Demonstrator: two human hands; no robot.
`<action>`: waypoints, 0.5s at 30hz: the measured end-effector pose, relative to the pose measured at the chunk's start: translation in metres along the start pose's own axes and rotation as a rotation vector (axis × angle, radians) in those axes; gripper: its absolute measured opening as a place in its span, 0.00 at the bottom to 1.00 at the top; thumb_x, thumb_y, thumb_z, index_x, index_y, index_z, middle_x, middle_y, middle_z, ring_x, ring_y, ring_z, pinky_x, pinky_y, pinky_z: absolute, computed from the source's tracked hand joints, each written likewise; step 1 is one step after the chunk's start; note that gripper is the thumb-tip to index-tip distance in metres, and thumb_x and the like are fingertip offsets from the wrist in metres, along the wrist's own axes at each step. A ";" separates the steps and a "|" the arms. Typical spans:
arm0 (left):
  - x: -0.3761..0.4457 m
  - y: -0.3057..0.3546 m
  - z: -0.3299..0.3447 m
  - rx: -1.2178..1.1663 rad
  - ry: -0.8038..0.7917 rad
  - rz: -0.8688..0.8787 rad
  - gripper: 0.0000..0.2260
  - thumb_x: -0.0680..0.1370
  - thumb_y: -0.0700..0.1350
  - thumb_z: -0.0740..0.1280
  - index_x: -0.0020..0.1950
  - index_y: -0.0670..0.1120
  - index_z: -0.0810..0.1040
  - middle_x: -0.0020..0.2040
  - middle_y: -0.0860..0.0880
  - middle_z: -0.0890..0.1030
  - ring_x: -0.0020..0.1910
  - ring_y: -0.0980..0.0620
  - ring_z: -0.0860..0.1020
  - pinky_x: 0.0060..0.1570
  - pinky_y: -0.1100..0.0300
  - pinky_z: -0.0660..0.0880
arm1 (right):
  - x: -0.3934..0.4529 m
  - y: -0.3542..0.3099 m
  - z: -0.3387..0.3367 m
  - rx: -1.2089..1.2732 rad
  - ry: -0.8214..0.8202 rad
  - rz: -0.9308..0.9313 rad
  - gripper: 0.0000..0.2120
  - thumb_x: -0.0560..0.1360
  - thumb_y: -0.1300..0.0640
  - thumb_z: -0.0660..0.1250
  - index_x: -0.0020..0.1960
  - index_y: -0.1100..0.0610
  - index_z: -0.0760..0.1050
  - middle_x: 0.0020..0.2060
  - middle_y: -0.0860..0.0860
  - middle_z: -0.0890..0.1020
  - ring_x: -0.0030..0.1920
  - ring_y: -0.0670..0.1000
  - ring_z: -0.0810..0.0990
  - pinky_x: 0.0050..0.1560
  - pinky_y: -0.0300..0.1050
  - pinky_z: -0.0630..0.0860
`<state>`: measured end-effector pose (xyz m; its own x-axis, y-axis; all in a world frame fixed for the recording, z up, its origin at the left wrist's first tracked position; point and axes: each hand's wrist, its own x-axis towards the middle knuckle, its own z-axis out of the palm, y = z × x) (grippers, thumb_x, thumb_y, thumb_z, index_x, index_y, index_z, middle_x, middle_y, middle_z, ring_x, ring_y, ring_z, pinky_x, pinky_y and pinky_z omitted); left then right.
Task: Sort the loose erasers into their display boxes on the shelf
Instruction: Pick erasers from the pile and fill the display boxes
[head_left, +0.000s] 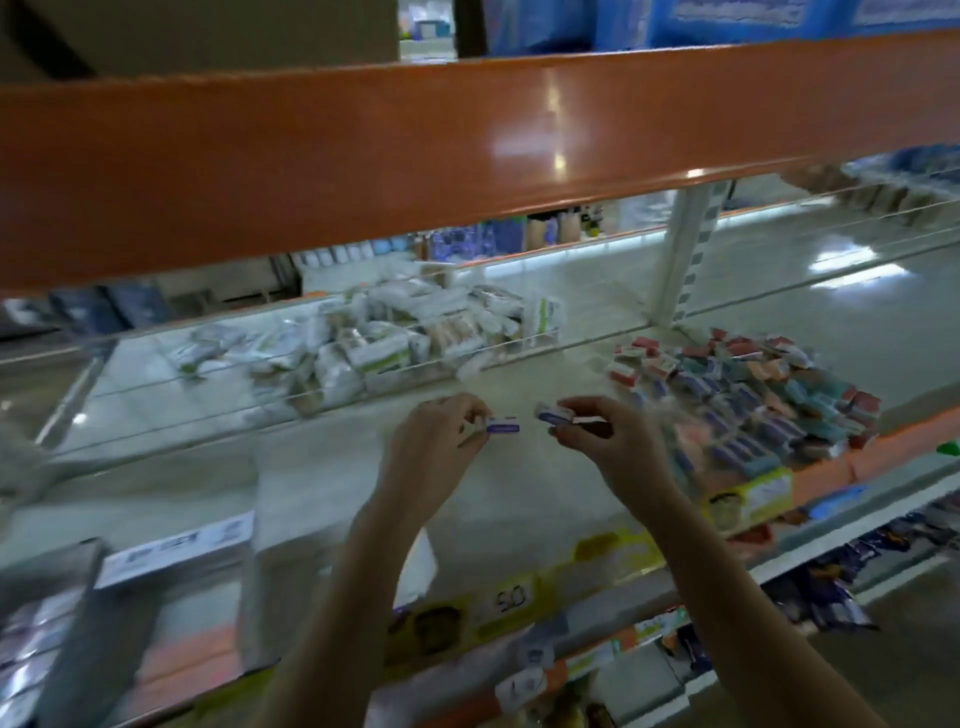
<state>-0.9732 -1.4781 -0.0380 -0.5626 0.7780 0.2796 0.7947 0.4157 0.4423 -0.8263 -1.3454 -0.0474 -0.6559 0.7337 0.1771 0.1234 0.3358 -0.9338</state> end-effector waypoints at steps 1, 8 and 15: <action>-0.011 -0.011 -0.013 0.005 0.014 -0.024 0.07 0.76 0.48 0.68 0.53 0.52 0.78 0.48 0.53 0.81 0.48 0.53 0.77 0.44 0.58 0.72 | -0.003 -0.007 0.015 0.008 -0.025 -0.028 0.14 0.68 0.62 0.74 0.43 0.43 0.79 0.39 0.50 0.85 0.42 0.50 0.84 0.50 0.51 0.80; -0.087 -0.073 -0.090 0.036 0.083 -0.162 0.07 0.75 0.45 0.68 0.52 0.53 0.78 0.43 0.59 0.75 0.46 0.57 0.75 0.43 0.61 0.69 | -0.028 -0.053 0.104 -0.063 -0.227 -0.164 0.08 0.70 0.61 0.72 0.46 0.49 0.78 0.37 0.43 0.82 0.38 0.38 0.80 0.40 0.27 0.74; -0.141 -0.106 -0.118 0.025 0.102 -0.181 0.03 0.75 0.45 0.69 0.48 0.53 0.78 0.42 0.60 0.75 0.45 0.58 0.74 0.42 0.61 0.70 | -0.055 -0.069 0.143 -0.223 -0.499 -0.275 0.08 0.71 0.58 0.72 0.47 0.48 0.77 0.38 0.40 0.80 0.42 0.37 0.80 0.43 0.26 0.73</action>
<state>-1.0046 -1.6878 -0.0232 -0.7156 0.6387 0.2828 0.6836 0.5570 0.4717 -0.9053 -1.4936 -0.0372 -0.9490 0.2555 0.1848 0.0178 0.6286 -0.7775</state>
